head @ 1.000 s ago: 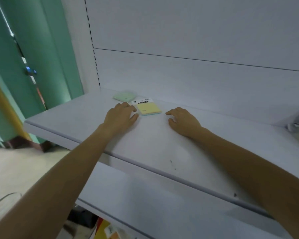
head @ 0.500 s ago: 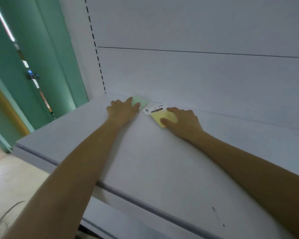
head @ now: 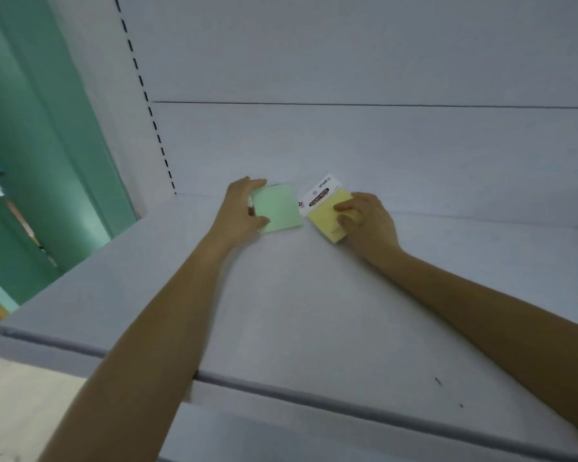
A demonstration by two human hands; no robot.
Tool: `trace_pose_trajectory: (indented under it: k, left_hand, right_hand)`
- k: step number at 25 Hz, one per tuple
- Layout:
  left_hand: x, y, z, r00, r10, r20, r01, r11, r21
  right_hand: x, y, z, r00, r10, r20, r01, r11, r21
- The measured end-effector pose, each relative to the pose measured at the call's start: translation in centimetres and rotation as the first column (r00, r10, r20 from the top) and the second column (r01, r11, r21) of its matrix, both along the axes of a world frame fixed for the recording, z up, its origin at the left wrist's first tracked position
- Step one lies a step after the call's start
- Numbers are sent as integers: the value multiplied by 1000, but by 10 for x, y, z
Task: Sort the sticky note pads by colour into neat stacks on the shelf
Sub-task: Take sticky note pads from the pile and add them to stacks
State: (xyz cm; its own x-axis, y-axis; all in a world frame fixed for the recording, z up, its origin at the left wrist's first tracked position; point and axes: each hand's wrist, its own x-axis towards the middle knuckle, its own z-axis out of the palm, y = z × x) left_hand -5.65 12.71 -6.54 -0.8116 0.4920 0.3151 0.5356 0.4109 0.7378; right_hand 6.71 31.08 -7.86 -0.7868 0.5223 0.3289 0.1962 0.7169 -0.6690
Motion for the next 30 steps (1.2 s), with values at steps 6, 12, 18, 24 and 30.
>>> trace_pose_trajectory:
  k: [6,12,18,24,30]
  left_hand:
    - [18,10,4,970,-168,178,138,976,166]
    - [41,30,3,963,-220,154,189,963,193]
    - [76,52,6,952,-275,135,232,936,266]
    - [128,99,18,911,-390,136,337,891,303]
    - [208,160,31,904,-412,119,353,873,336]
  right_hand:
    - [33,11,23,995,61,81,-38,963,-267]
    - [94,22,20,994,7,112,33,937,-348]
    - [156,31,20,965,-262,-34,242,928,-285]
    - [219,52,25,934,-347,-81,308,900,-308]
    - [290,90,30,919,-378,-115,313,874,-371]
